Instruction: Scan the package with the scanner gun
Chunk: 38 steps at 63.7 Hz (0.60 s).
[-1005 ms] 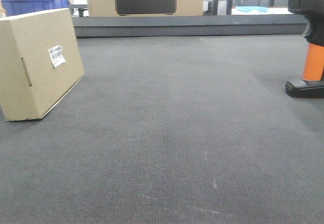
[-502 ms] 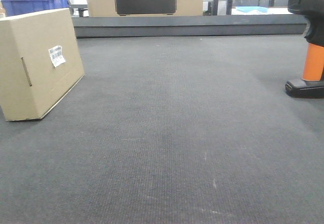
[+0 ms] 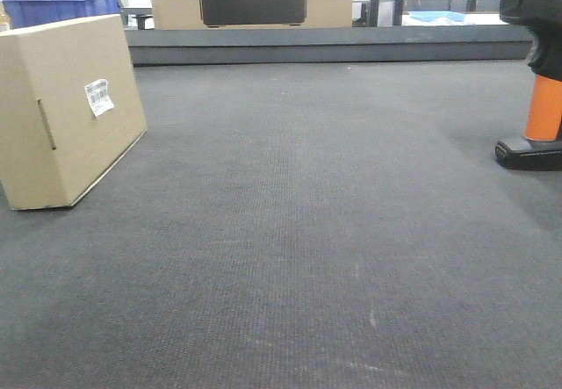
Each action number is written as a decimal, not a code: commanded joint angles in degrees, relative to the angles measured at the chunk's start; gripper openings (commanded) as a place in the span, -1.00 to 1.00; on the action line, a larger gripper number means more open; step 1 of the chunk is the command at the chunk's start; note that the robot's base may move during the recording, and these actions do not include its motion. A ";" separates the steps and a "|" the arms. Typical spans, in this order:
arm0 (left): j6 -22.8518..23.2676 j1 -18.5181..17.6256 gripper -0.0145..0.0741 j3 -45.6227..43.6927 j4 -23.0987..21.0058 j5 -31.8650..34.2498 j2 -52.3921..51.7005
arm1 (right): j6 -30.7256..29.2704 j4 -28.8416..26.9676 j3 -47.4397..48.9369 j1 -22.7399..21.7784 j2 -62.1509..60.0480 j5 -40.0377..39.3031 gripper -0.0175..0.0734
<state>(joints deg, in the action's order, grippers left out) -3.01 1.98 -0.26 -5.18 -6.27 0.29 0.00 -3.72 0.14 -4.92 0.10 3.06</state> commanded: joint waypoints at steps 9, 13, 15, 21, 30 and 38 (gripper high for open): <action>-0.43 -3.64 -0.89 0.26 2.45 2.54 -0.29 | 0.00 -0.12 -0.14 -0.18 -0.10 -0.99 -0.98; 0.17 -3.64 -0.89 0.26 2.46 2.95 -0.29 | 0.00 -0.12 -0.14 -0.18 -0.10 -0.99 -0.98; 0.99 -3.64 -0.89 0.26 2.46 3.05 -0.29 | 0.00 -0.12 -0.14 -0.18 -0.10 -0.99 -0.98; 2.59 -3.64 -0.89 0.26 2.77 2.89 -0.29 | 0.00 -0.12 -0.14 -0.18 -0.10 -0.99 -0.98; 2.59 -3.64 -0.89 0.26 2.77 2.78 -0.29 | 0.00 -0.12 -0.14 -0.18 -0.10 -0.99 -0.98; 2.59 -3.64 -0.89 0.26 2.77 2.78 -0.29 | 0.00 -0.12 -0.14 -0.18 -0.10 -0.99 -0.98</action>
<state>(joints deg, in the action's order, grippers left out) -0.88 -1.32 0.05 -2.56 -4.41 0.29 0.00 -3.72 0.04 -4.92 0.10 3.06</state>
